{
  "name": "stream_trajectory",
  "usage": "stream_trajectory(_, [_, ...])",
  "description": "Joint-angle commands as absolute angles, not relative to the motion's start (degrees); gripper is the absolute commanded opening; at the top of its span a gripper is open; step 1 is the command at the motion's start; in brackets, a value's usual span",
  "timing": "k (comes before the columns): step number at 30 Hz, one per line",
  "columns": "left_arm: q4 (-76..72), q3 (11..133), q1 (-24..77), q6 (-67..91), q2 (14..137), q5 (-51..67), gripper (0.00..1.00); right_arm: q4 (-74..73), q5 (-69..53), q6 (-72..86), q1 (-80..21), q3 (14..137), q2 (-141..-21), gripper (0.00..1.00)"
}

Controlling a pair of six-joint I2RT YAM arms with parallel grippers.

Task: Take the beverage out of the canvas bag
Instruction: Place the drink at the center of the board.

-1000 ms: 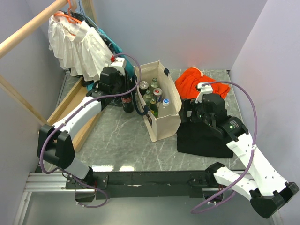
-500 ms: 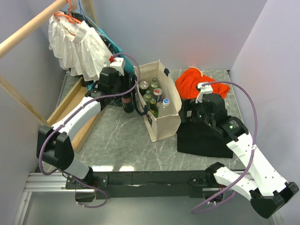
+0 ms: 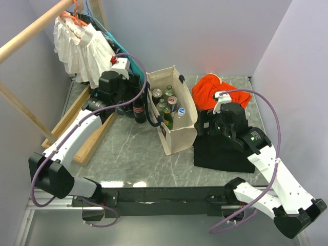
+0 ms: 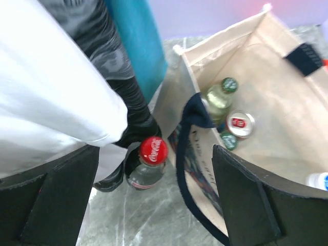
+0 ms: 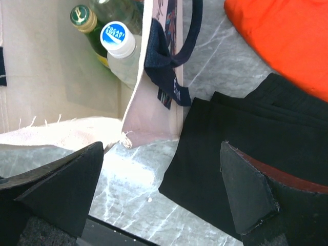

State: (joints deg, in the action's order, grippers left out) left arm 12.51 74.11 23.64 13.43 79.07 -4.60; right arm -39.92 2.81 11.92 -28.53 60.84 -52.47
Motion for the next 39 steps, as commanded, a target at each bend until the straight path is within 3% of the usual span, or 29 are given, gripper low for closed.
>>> stream_trajectory(1, [14.2,78.7,23.6,14.5,76.7,-0.4,0.96,-44.8,1.7,11.3,-28.9,62.4,-51.8,1.00])
stream_trajectory(13, [19.9,88.2,25.9,14.9,77.6,12.2,0.96,-45.6,2.4,12.4,-29.0,59.9,-50.5,1.00])
stream_trajectory(24, [25.2,96.9,36.6,12.5,83.1,6.7,0.96,-39.7,1.8,12.2,-29.0,67.1,-49.4,1.00])
stream_trajectory(32, [26.0,97.2,38.6,14.9,83.4,2.2,0.96,-32.0,2.2,13.0,-29.1,66.9,-56.3,1.00])
stream_trajectory(39, [30.4,100.3,40.2,13.7,86.2,5.4,0.96,-29.0,2.8,12.7,-29.5,66.1,-59.8,1.00])
